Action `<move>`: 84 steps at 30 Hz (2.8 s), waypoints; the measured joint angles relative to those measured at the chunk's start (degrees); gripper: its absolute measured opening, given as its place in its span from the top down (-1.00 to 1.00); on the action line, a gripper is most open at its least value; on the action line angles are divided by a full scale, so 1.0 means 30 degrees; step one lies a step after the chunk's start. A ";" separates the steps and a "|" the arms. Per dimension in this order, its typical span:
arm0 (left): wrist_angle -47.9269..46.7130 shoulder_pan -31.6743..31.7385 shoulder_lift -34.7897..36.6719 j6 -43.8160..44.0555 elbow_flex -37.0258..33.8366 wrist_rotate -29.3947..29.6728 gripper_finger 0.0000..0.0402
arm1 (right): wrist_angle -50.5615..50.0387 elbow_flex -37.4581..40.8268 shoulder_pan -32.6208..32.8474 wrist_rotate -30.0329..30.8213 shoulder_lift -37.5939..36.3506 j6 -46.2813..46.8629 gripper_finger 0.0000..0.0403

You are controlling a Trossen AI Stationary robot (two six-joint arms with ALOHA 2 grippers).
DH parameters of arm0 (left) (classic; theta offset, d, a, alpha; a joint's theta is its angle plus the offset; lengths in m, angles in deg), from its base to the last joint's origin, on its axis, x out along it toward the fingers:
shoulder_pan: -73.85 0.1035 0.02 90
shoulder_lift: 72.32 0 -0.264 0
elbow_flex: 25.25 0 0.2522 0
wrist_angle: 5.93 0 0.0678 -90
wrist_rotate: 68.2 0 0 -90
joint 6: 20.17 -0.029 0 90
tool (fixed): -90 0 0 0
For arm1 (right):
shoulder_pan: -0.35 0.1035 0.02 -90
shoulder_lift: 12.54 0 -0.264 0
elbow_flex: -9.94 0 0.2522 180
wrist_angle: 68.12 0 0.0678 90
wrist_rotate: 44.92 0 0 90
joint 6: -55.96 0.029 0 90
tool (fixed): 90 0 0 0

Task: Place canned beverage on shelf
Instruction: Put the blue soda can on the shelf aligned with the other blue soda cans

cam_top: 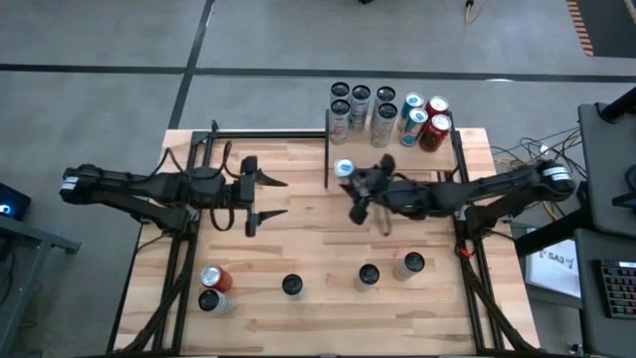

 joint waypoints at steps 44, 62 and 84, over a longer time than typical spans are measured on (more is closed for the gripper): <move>0.5201 0.0466 0.0548 -0.1718 -0.3265 0.0025 -0.41 | 0.7732 0.9688 0.0078 0.9171 -0.6185 0.1961 -0.09; 0.5954 0.0488 -0.1136 -0.1518 -0.3272 0.0070 -0.41 | 0.7815 0.9446 -0.1032 0.8674 -0.5170 0.2580 -0.09; 1.6994 0.0270 -0.7739 0.0137 -0.3272 -0.4559 -0.41 | 1.5016 0.6917 0.1282 -0.8971 -0.1090 -0.1867 -0.09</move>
